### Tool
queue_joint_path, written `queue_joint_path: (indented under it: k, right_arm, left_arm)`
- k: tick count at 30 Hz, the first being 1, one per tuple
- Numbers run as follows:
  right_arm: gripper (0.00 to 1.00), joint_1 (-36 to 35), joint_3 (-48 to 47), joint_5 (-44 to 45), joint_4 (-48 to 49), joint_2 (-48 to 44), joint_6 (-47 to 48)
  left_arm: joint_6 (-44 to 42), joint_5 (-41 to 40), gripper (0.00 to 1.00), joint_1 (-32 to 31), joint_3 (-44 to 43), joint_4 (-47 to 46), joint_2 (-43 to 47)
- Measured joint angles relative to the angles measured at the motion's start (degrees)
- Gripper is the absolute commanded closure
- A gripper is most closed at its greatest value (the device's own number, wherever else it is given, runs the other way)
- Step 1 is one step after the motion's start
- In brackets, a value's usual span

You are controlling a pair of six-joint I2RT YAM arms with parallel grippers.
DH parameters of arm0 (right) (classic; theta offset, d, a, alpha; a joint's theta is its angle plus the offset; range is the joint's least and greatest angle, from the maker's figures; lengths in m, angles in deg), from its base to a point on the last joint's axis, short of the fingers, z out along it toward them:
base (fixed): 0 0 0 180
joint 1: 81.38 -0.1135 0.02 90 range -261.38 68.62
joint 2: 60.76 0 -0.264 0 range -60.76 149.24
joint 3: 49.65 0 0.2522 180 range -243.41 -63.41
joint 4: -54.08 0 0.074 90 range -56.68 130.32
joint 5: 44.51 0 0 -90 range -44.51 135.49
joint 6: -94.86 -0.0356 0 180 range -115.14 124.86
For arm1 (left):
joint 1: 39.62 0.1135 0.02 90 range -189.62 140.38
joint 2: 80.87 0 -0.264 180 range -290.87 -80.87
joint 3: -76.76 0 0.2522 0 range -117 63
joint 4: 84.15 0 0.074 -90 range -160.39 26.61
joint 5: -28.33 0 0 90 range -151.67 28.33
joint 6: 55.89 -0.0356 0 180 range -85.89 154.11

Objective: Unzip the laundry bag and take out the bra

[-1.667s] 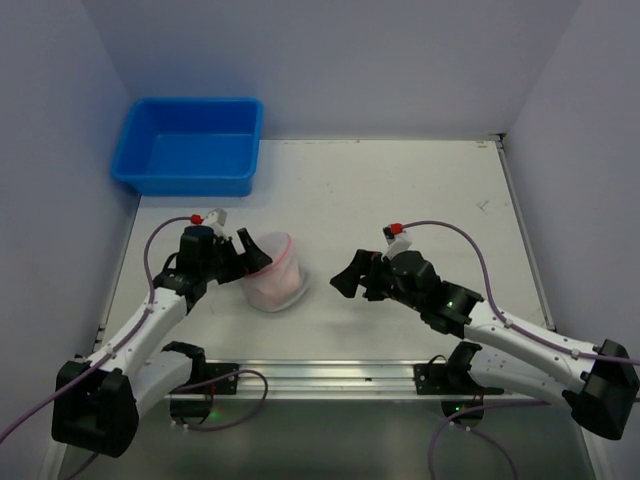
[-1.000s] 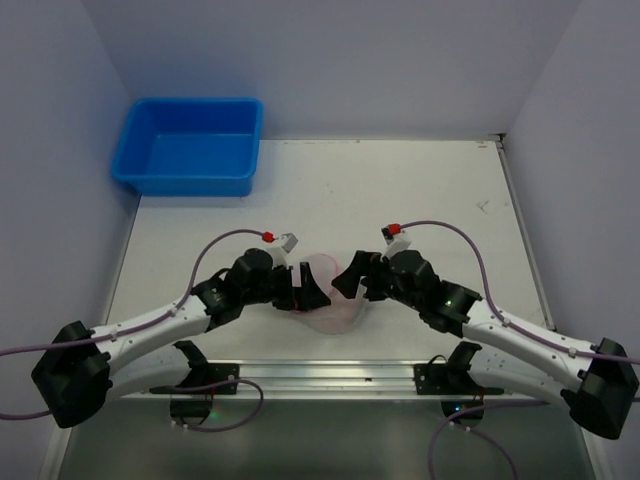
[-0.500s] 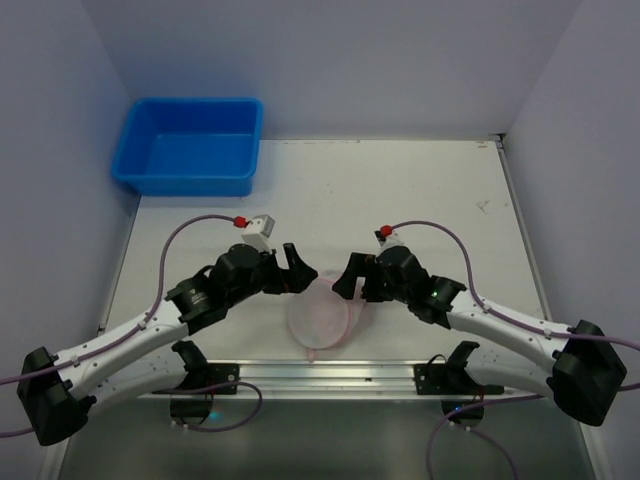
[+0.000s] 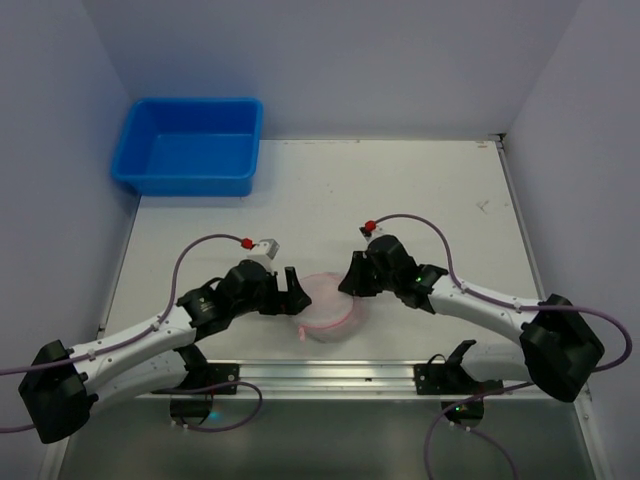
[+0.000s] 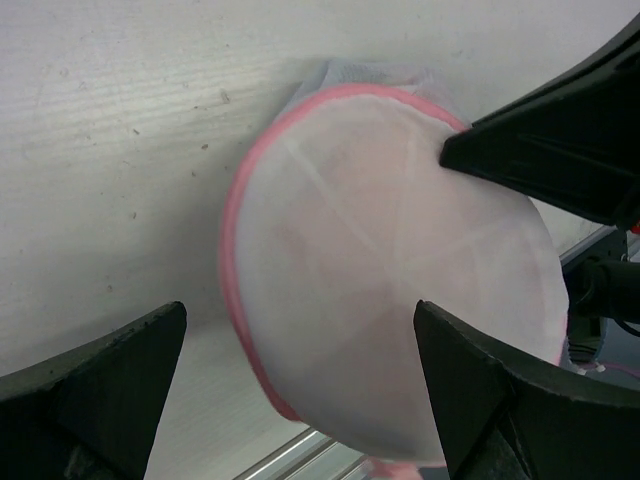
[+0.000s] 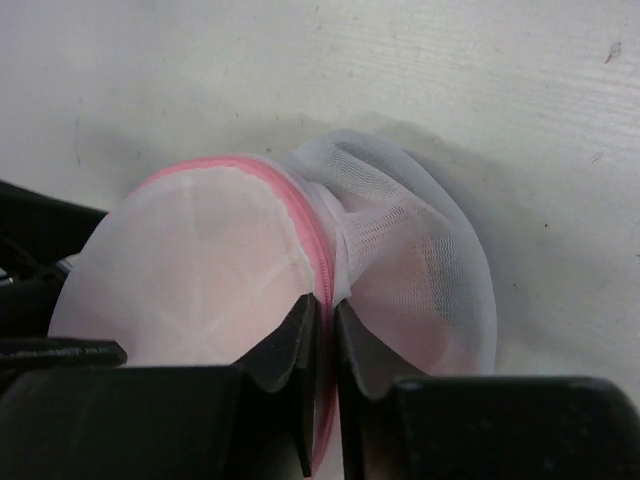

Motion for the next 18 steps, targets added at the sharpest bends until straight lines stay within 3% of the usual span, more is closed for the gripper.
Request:
queue_joint_path:
  k: [2, 11, 18]
  right_arm:
    - [1.00, 0.94, -1.25, -0.04, 0.33, 1.60, 0.79]
    - [1.00, 4.35, -5.33, -0.70, 3.91, 6.27, 7.98]
    - [1.00, 10.69, -3.15, -9.57, 10.93, 6.80, 11.58]
  left_arm:
    - [0.33, 0.33, 0.00, 0.00, 0.13, -0.44, 0.00]
    - [5.07, -0.07, 0.01, 0.96, 5.05, -4.28, 2.60]
    - [9.29, 0.15, 0.05, 5.46, 10.69, -12.39, 6.69]
